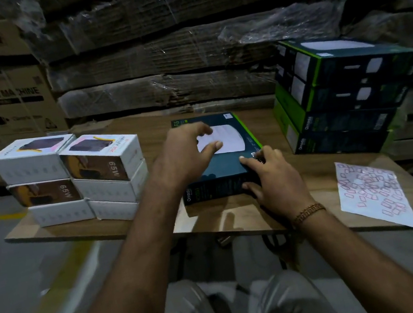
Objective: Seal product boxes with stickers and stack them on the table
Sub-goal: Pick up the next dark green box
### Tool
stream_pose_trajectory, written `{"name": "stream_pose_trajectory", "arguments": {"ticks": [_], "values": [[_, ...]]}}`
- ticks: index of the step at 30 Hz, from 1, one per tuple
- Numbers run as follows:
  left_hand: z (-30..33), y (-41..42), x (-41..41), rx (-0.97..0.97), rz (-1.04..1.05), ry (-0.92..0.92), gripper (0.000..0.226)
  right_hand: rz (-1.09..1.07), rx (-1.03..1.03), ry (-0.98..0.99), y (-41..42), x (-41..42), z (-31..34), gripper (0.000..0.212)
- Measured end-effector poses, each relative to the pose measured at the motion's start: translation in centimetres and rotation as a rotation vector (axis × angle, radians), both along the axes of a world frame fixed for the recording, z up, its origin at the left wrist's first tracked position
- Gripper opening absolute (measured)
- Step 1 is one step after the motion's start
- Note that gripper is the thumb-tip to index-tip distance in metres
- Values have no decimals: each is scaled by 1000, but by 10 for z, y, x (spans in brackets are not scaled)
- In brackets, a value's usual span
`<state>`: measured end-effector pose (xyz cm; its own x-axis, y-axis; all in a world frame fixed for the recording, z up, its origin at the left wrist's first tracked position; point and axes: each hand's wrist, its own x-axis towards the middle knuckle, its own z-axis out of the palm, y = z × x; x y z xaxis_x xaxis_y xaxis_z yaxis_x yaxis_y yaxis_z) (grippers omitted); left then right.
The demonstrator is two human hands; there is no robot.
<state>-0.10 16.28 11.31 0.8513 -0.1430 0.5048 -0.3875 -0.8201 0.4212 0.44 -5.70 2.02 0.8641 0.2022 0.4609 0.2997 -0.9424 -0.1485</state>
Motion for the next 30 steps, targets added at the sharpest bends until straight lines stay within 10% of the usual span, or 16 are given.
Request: {"name": "stream_pose_trajectory", "arguments": {"ticks": [7, 17, 25, 30], "values": [[-59, -10, -14, 36, 107, 226, 60, -69, 84, -4, -19, -34, -7, 66], [-108, -2, -40, -558, -1, 330, 52, -83, 154, -12, -29, -62, -13, 84], [-115, -4, -63, -750, -47, 319, 49, -84, 512, 54, -20, -92, -22, 82], [-111, -6, -76, -863, 26, 410, 68, -103, 399, 99, -19, -113, -20, 102]]}}
